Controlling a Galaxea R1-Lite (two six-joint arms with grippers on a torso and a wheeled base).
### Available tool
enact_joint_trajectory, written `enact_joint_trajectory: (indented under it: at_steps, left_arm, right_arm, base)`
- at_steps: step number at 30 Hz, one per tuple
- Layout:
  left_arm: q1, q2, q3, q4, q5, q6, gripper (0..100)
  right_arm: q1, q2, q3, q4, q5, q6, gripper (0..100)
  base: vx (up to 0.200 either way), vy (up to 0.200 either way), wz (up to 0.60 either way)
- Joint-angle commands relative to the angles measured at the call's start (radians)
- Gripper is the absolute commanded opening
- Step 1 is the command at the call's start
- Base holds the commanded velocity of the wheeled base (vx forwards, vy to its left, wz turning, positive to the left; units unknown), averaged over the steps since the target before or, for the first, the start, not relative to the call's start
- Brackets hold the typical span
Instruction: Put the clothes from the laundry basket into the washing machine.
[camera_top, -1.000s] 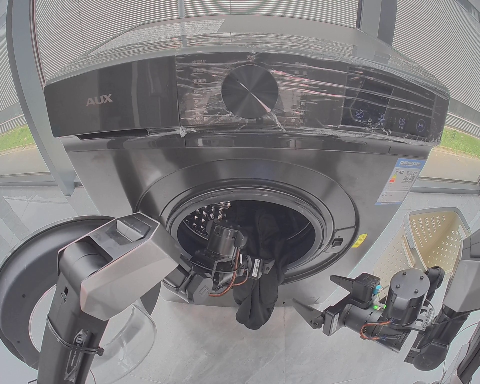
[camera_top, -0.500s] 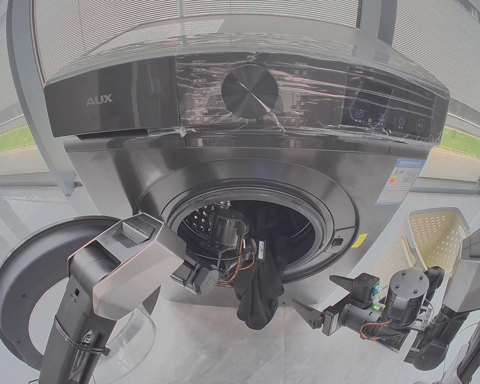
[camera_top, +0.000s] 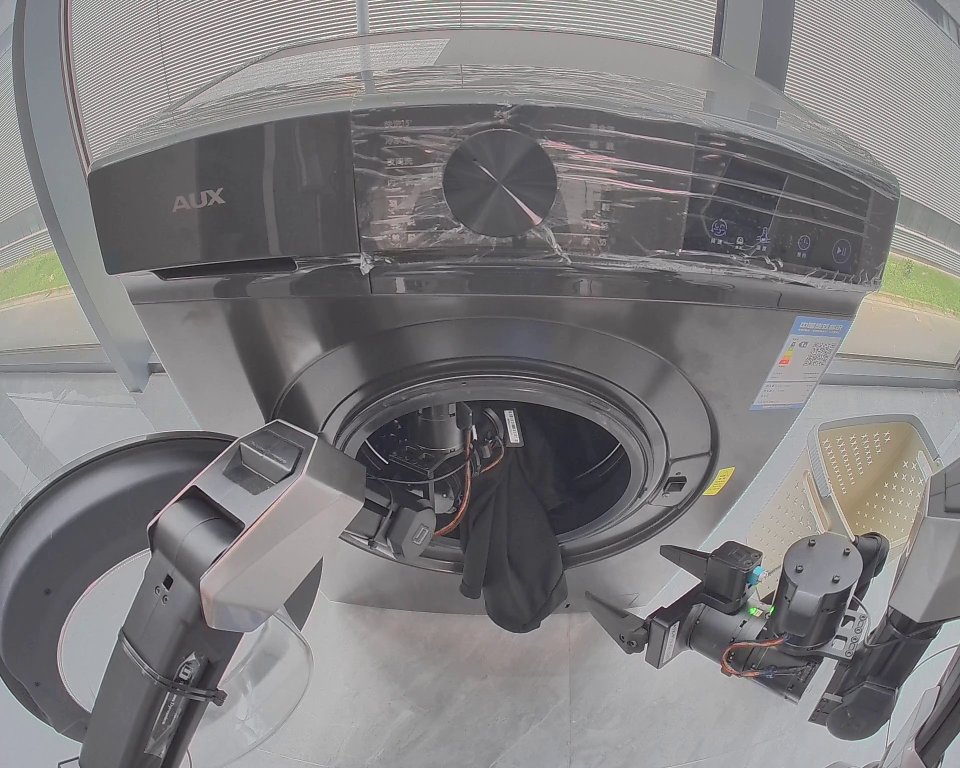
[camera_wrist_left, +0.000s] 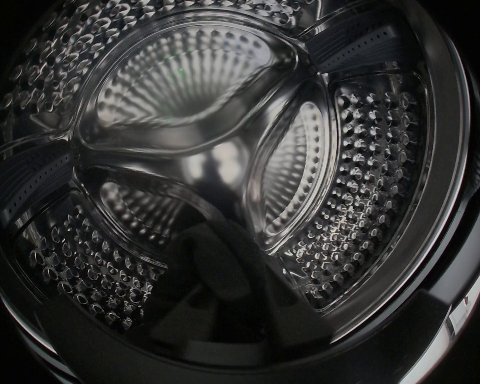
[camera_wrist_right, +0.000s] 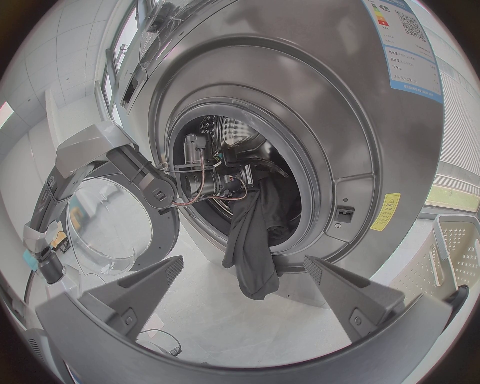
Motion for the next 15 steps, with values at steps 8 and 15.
enact_joint_trajectory:
  at_steps: [8,15]
  left_arm:
    - [-0.015,-0.116,0.193,0.078,-0.032,-0.001,100]
    - [-0.061,-0.19,0.377,0.132,-0.124,0.005,100]
  right_arm:
    - [-0.002,-0.003,0.001,-0.001,0.0,0.0,100]
    - [0.005,-0.003,-0.002,-0.001,0.0,0.0,100]
  base:
    - [0.0,0.0,0.0]
    - [0.0,0.0,0.0]
